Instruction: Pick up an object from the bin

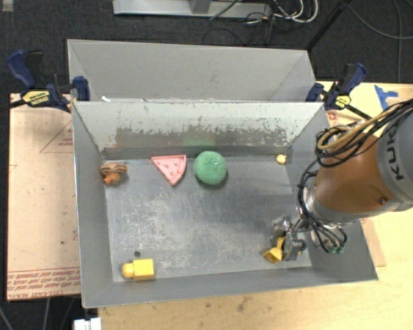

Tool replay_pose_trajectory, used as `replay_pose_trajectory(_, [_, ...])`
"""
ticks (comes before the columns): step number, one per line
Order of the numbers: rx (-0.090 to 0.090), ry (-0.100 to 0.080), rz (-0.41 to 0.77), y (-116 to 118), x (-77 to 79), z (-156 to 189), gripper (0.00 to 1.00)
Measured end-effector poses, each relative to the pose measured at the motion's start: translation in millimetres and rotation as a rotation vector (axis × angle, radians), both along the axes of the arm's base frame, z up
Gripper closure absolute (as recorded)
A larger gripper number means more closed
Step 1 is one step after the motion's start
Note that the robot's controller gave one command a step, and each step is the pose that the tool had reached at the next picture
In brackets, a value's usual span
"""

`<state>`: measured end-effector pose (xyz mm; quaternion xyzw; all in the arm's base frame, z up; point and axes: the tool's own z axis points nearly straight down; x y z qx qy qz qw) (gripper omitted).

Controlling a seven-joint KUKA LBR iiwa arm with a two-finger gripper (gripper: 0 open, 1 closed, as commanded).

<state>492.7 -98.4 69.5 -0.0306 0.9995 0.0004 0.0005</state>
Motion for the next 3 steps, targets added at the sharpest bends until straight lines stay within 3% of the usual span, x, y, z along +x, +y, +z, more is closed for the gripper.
replay_pose_trajectory(1, [-0.001, -0.001, 0.004, -6, 1.9, 117, 1.00])
replay_pose_trajectory(2, [-0.001, -0.001, 0.005, -6, 1.9, 117, 1.00])
replay_pose_trajectory(3, [-0.001, -0.004, 0.006, -2, 9.4, 266, 1.00])
